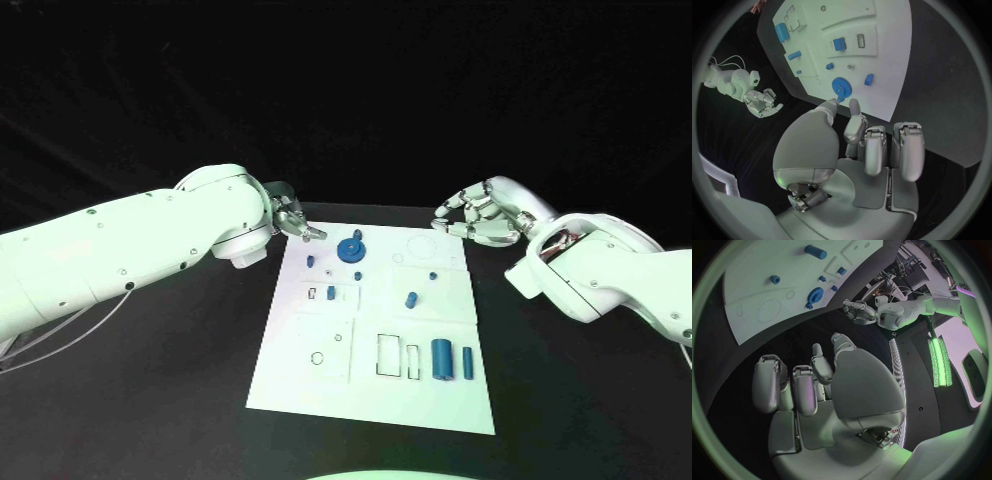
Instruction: Assemble the parts on the task board
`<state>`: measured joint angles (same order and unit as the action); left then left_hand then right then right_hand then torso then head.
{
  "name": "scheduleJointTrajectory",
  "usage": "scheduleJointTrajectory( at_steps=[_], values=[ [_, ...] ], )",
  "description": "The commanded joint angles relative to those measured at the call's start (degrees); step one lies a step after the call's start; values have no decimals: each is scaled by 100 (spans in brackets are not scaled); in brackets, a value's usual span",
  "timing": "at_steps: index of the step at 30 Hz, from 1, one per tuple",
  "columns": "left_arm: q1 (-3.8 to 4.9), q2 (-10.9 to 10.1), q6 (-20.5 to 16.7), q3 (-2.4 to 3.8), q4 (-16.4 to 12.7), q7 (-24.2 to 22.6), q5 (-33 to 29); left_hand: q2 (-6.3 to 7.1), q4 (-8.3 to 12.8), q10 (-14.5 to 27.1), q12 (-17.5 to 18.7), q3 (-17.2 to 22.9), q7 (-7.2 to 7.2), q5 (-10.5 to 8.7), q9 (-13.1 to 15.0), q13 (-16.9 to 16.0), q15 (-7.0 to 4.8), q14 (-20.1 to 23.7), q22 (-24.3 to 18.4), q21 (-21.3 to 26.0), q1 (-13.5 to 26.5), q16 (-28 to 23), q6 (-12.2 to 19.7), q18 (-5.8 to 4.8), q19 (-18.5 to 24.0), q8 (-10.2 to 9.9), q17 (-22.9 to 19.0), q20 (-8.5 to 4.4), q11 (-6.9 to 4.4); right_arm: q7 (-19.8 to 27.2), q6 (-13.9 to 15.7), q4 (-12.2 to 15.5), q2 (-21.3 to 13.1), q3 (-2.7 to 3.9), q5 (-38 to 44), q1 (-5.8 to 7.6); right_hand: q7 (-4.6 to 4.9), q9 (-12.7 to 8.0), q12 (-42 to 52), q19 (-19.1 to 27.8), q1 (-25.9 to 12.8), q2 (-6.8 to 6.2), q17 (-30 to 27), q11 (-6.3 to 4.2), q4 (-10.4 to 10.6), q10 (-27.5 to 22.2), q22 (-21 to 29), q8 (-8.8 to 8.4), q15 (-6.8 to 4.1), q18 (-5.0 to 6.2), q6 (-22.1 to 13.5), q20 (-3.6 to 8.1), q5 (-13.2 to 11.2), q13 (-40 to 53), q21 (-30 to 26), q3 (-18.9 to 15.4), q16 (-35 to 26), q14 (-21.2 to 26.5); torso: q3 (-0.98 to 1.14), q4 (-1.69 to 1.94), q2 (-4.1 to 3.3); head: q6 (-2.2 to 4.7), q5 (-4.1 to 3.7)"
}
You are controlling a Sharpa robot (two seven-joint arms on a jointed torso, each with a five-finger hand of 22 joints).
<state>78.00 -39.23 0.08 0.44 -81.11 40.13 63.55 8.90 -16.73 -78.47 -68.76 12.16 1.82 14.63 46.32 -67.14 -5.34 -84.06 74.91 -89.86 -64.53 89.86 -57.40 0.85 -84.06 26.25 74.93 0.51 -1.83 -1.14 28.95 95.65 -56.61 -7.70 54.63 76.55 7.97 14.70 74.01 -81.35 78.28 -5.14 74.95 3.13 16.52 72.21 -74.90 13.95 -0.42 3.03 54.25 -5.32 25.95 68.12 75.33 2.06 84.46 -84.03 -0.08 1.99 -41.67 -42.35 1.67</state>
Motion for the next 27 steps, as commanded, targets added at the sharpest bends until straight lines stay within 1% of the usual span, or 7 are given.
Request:
scheduleJointTrajectory(
  at_steps=[1, 5, 8, 9, 17, 22, 27],
  values=[
    [25, 134, 194, -2, 277, 166, 3, -25, -5, 48, 20, -104, 34, 25, -54, 9, 43, -594, 1509, -14, -15, 14, 16, -85, -594, -67, 1507, 38, 5, 39, -8, 9, 2, 0, 56, -3, -17, 10, -28, 25, -67, -17, 644, 4, 1, -41, -652, 26, -50, 60, -24, 0, 20, -6, -32, -52, -25, -379, 1, 5, 4, 9, 30],
    [29, 291, 284, -13, 601, 163, 13, -44, -6, 55, 23, -212, 50, 23, -116, 17, 56, -594, 1509, -14, 2, 14, 5, -85, -594, -123, 1507, 51, 20, 40, -7, 12, 5, 0, 57, -3, -17, 10, -28, 25, -67, -17, 644, 4, 1, -41, -652, 26, -50, 60, -24, 0, 20, -6, -32, -52, -25, -379, -5, -3, -3, 19, 52],
    [25, 383, 379, -32, 781, 165, 16, -64, -5, 61, 25, -313, 65, 22, -174, 24, 68, -594, 1509, -14, 18, 14, 7, -85, -594, -179, 1507, 61, 33, 42, -7, 13, 7, 0, 57, -3, -17, 10, -28, 25, -67, -17, 644, 4, 1, -41, -652, 26, -50, 60, -24, 0, 20, -6, -32, -52, -25, -379, -6, -10, -3, 5, 58],
    [22, 411, 418, -41, 833, 165, 16, -69, -5, 63, 26, -346, 69, 21, -192, 27, 71, -594, 1509, -14, 18, 14, 5, -85, -594, -195, 1507, 64, 37, 43, -7, 13, 8, 0, 57, -3, -17, 10, -28, 25, -67, -17, 644, 4, 1, -41, -652, 26, -50, 60, -24, 0, 20, -6, -32, -52, -25, -379, -3, -8, 0, -8, 51],
    [-7, 566, 590, -99, 1095, 154, 17, -113, -6, 73, 18, -633, 105, 18, -354, 32, 101, -594, 1509, -14, 19, 14, 7, -85, -594, -336, 1507, 89, 71, 53, 3, 13, 17, 0, 57, -3, -17, 10, -28, 25, -67, -17, 644, 4, 1, -41, -652, 26, -50, 60, -24, 0, 20, -6, -32, -52, -25, -379, 0, 2, 5, -24, 51],
    [-41, 646, 662, -147, 1225, 140, 45, -127, -4, 81, 22, -727, 113, 18, -398, 41, 107, -594, 1509, -14, 12, 14, -4, -85, -594, -367, 1507, 97, 76, 58, 4, 17, 26, 0, 57, -3, -17, 10, -28, 25, -67, -17, 644, 4, 1, -41, -652, 26, -50, 60, -24, 0, 20, -6, -32, -52, -25, -379, -2, -4, 0, -31, 52],
    [-86, 702, 728, -173, 1303, 109, 44, -206, -3, 102, 30, -937, 166, 24, -586, 64, 141, -594, 1509, -14, -32, 14, 44, -85, -594, -538, 1507, 123, 118, 59, 2, 20, 25, 0, 57, -3, -17, 10, -28, 25, -67, -17, 644, 4, 1, -41, -652, 26, -50, 60, -24, 0, 20, -6, -32, -52, -25, -379, 0, -6, 2, -27, 46]
  ],
)
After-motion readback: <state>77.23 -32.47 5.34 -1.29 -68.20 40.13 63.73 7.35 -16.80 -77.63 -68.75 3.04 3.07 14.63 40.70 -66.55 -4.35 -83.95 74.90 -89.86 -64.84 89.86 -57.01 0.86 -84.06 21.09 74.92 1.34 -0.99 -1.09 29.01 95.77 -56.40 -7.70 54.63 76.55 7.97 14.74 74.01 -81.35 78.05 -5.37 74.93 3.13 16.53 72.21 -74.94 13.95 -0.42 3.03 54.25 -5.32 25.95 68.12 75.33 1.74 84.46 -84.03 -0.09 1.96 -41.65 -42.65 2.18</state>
